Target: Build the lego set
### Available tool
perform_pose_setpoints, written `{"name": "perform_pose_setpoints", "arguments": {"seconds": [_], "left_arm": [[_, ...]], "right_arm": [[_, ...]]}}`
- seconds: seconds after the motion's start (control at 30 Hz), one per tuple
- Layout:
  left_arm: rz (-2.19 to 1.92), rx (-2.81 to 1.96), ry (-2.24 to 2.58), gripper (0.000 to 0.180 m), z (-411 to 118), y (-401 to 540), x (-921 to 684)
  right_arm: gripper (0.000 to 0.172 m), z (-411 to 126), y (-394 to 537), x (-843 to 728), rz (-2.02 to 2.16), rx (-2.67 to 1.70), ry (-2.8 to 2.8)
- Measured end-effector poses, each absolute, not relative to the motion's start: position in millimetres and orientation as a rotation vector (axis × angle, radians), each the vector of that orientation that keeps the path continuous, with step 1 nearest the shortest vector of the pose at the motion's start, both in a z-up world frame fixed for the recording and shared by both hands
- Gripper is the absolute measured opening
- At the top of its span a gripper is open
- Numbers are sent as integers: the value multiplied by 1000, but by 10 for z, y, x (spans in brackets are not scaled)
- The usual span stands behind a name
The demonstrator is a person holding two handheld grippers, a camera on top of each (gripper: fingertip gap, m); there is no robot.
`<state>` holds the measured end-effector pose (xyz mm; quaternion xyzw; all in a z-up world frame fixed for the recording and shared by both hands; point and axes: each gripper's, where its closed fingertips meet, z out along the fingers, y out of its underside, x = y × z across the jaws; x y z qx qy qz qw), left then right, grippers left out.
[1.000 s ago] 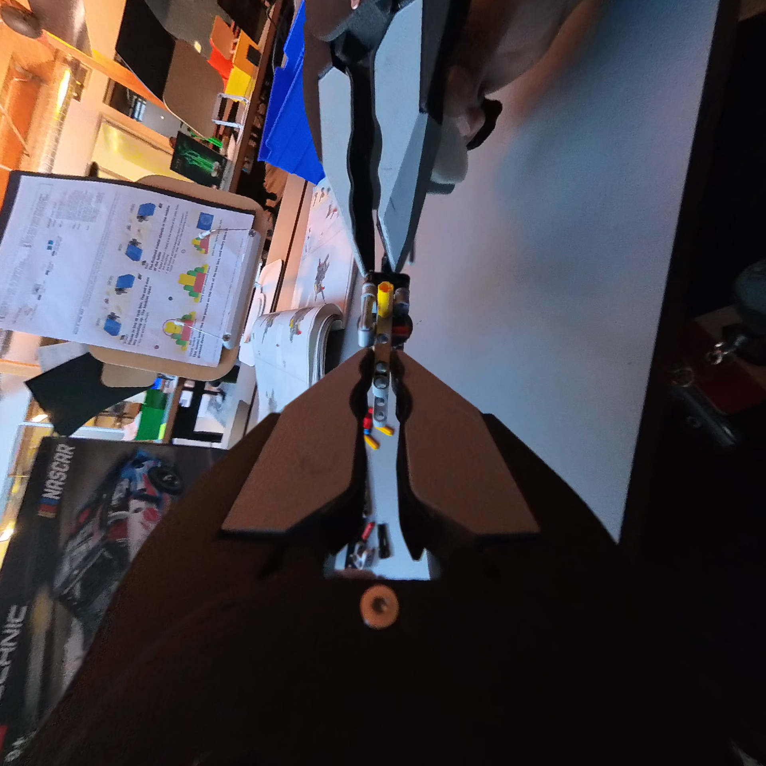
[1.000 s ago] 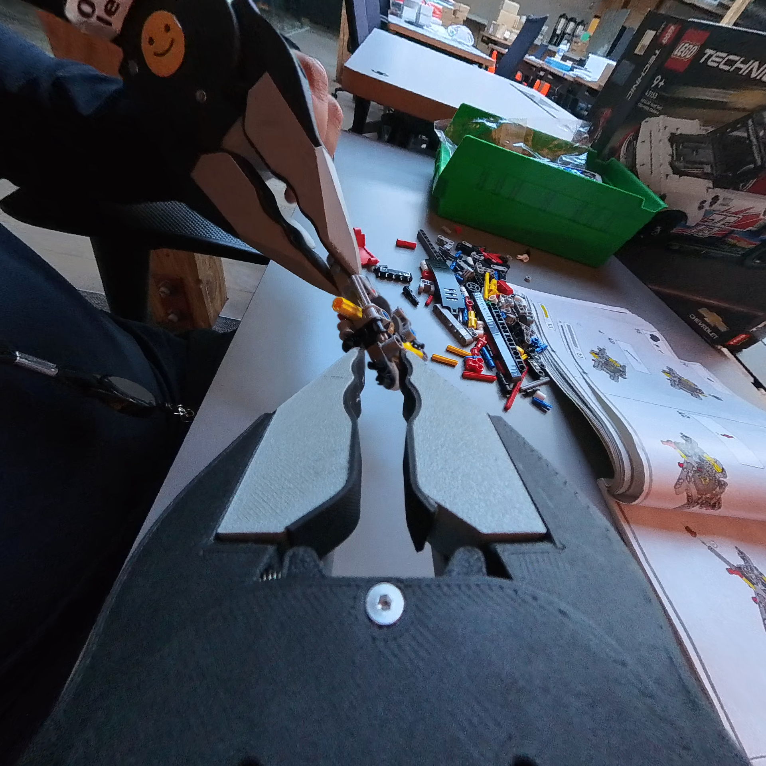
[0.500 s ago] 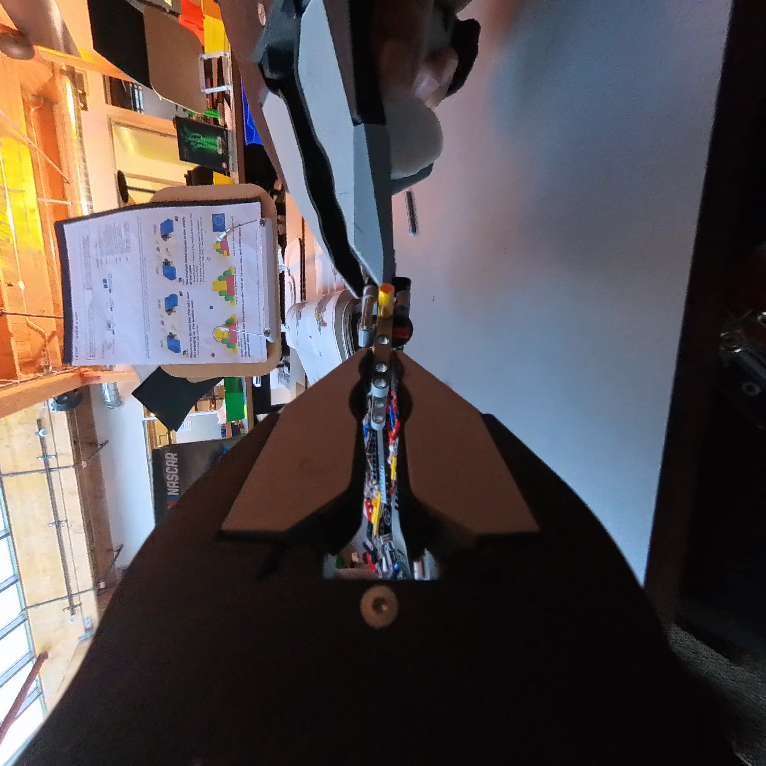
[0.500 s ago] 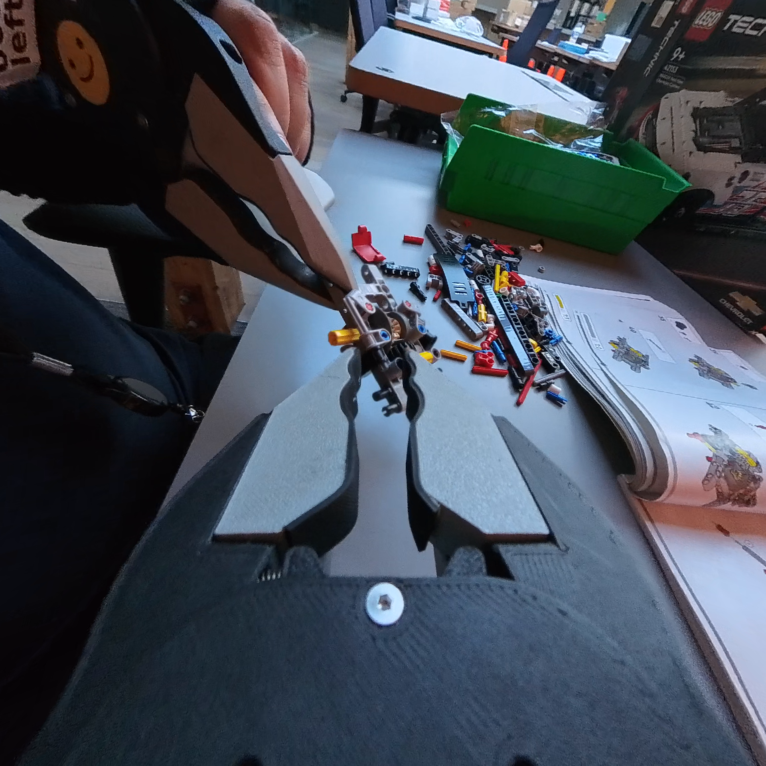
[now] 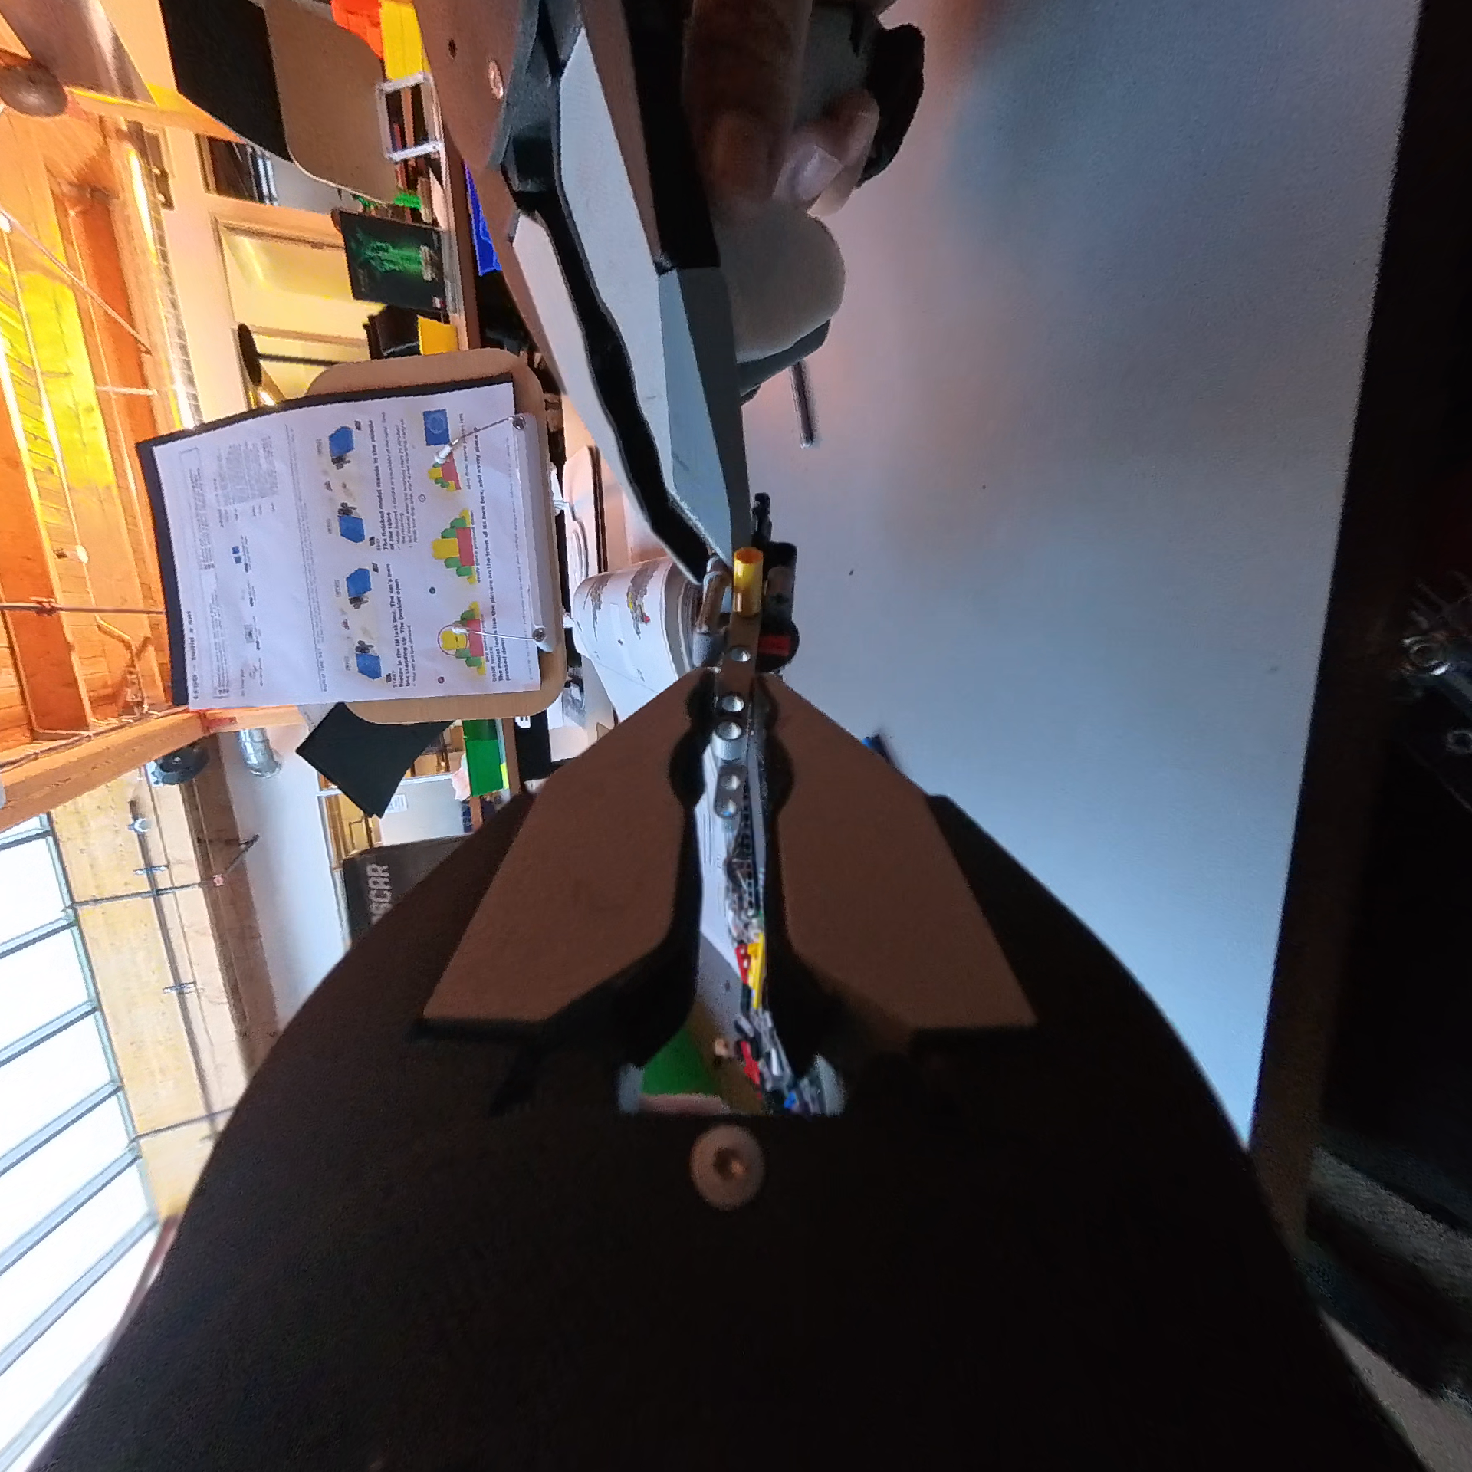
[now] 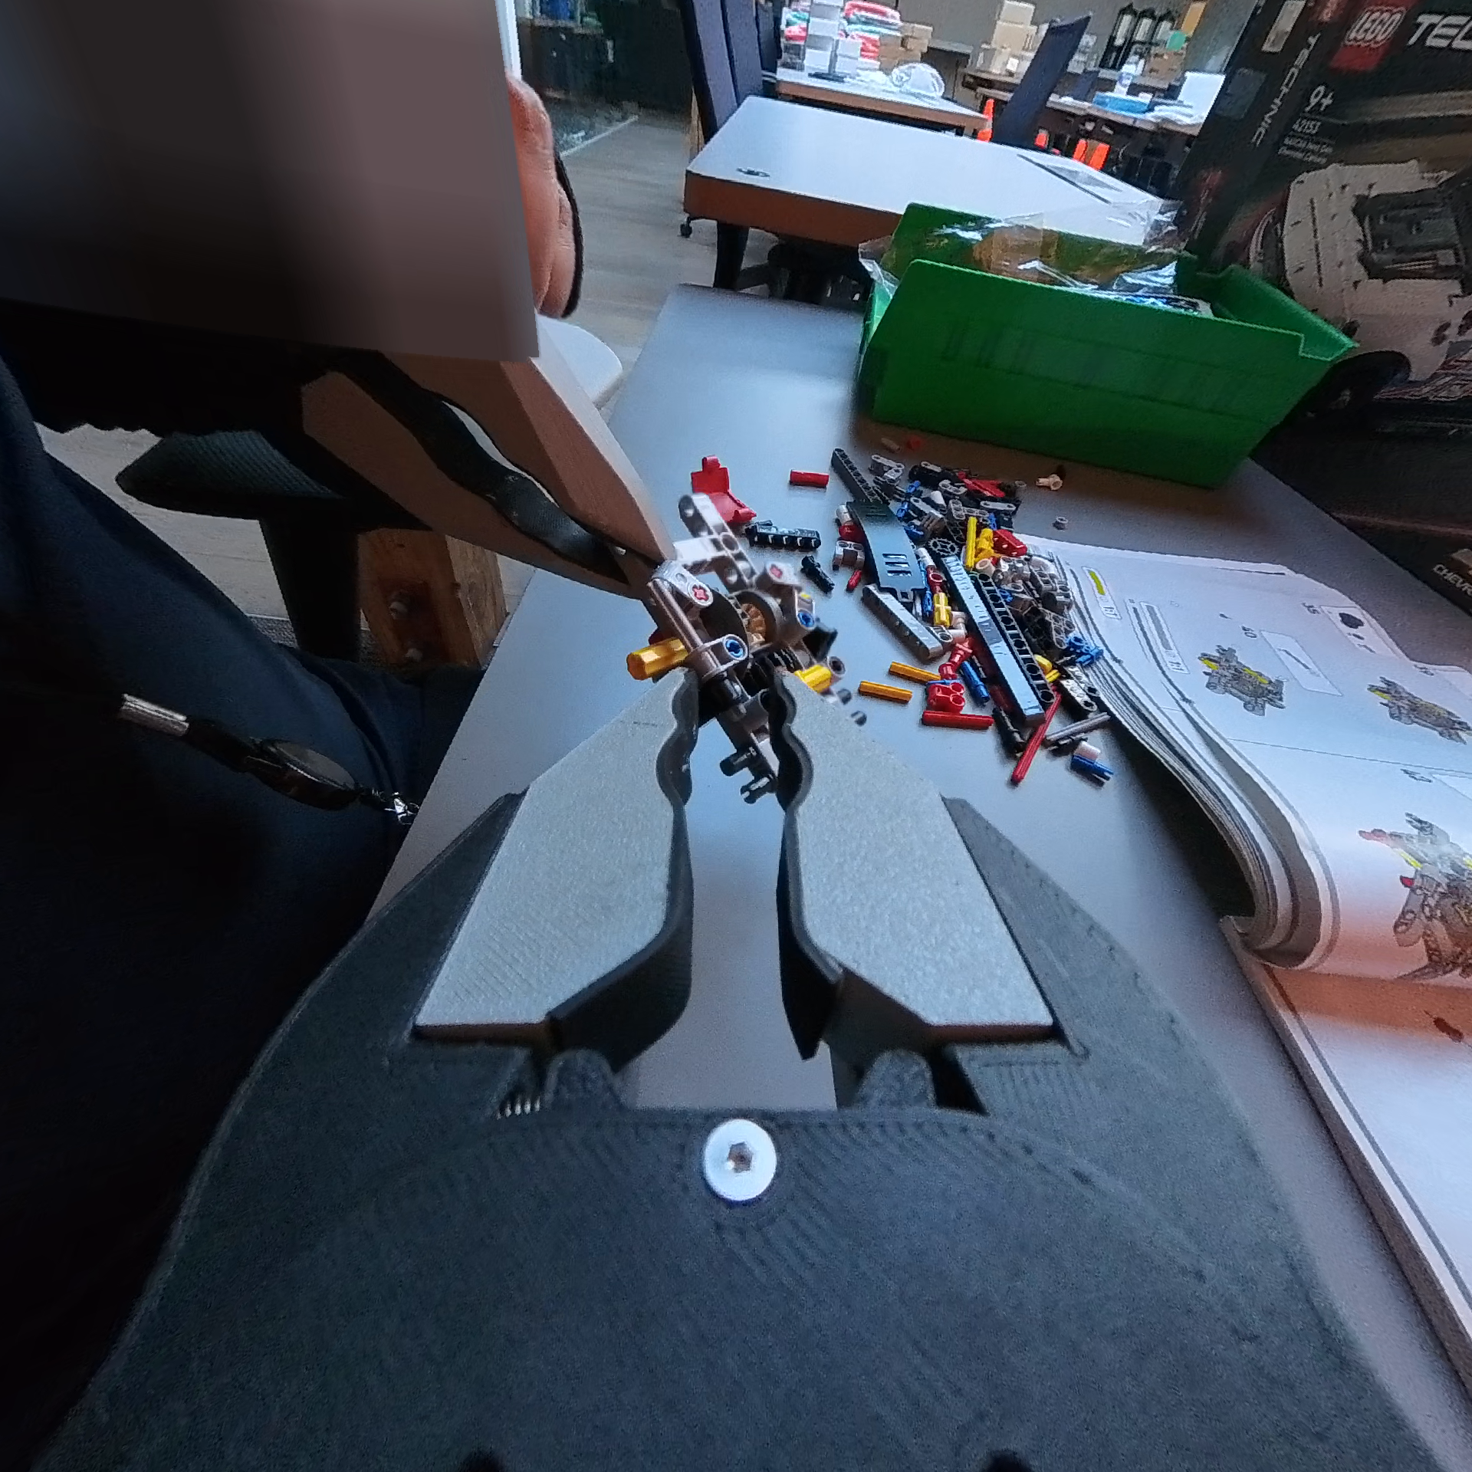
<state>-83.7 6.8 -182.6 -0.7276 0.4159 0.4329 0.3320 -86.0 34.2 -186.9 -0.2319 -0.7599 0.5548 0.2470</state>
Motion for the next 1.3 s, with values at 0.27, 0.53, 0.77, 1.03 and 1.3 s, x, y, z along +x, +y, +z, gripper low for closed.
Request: {"name": "perform_pose_setpoints", "arguments": {"seconds": [0.27, 0.53, 0.77, 1.03, 1.3], "left_arm": [[1064, -1865, 1040, 6, -1874, 63, -867], [941, -1842, 959, 5, -1913, 60, -881], [977, -1820, 977, 5, -1908, 55, -877], [1194, -1834, 1121, 5, -1960, 81, -893], [1323, -1876, 1223, 6, -1988, 158, -912]], "right_arm": [[13, -1878, 336, -859, 1498, -631, -2074], [7, -1872, 319, -843, 1503, -618, -2076], [9, -1852, 304, -827, 1496, -590, -2067], [8, -1944, 309, -861, 1456, -617, -2102], [8, -2009, 376, -899, 1422, -665, -2118]]}}
